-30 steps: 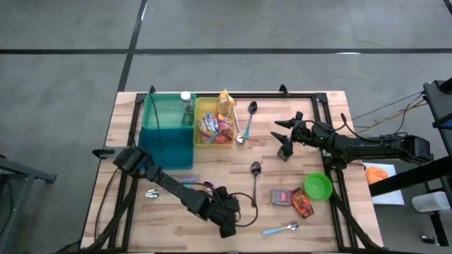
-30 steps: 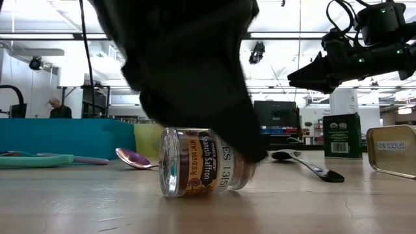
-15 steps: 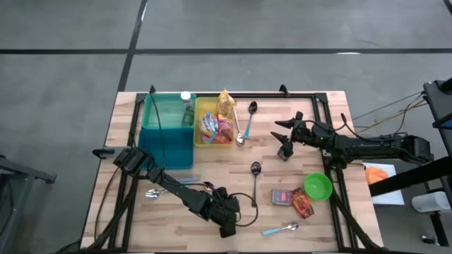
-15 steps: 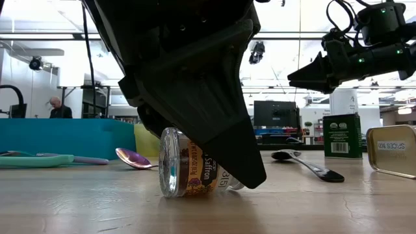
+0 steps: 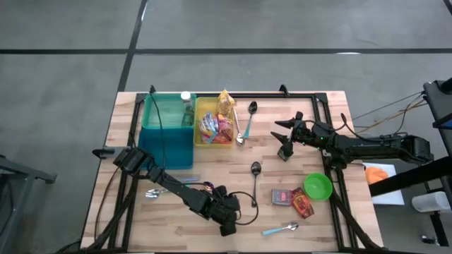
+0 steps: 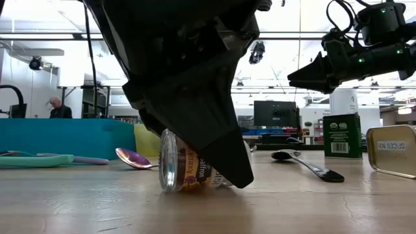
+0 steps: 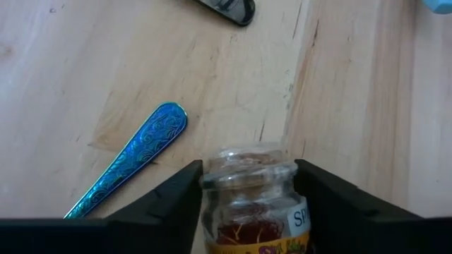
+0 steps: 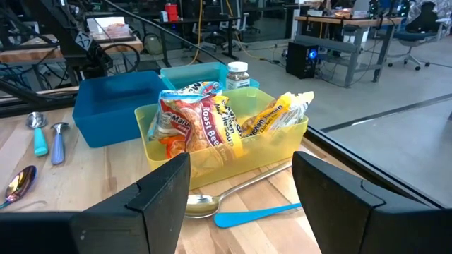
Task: Pick & Place Food Item
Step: Put the brown spice bottle into the green bin
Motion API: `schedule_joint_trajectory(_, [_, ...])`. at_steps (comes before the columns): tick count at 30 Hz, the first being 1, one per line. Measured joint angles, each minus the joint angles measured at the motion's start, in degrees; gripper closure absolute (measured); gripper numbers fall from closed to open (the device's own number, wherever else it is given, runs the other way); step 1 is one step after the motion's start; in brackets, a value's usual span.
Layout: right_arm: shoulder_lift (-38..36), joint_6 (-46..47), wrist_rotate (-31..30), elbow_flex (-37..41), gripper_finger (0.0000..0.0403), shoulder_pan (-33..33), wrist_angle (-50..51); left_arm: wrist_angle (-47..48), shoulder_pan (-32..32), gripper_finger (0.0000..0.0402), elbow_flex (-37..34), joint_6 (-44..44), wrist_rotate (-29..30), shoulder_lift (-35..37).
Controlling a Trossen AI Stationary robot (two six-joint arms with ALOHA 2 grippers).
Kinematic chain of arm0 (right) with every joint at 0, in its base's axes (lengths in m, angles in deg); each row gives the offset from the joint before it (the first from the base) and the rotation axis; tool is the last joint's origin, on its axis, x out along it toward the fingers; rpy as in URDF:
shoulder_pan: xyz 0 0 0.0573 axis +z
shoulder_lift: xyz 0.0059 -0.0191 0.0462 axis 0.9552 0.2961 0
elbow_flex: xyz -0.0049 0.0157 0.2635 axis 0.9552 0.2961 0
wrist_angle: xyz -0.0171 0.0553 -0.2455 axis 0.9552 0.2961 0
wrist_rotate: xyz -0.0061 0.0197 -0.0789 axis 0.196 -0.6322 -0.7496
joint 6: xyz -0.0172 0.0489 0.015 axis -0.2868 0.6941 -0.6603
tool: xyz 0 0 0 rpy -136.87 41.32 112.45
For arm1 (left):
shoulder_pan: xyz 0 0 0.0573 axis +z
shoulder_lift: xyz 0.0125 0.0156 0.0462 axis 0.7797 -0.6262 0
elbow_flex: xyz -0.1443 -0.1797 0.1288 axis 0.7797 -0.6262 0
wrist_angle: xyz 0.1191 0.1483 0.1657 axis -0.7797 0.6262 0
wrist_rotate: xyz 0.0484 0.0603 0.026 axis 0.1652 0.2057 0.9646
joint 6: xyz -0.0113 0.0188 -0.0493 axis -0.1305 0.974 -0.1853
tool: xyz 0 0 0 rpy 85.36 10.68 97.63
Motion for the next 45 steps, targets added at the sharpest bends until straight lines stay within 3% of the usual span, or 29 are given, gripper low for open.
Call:
schedule_joint_trajectory(6, [0.0,0.0,0.0,0.0,0.0156,0.0,0.0,0.0,0.0,0.0221,0.0,0.0,-0.1,0.0])
schedule_joint_trajectory(33, [0.0,0.0,0.0,0.0,0.0156,0.0,0.0,-1.2,0.1,0.0223,0.1,0.2,-0.5,1.7])
schedule_joint_trajectory(40, [0.0,0.0,0.0,0.0,0.0156,0.0,0.0,-1.2,0.2,0.0221,0.1,0.6,3.9,5.2])
schedule_joint_trajectory(45, [0.0,0.0,0.0,0.0,0.0156,0.0,0.0,0.1,0.2,0.0221,0.1,0.4,10.8,8.5])
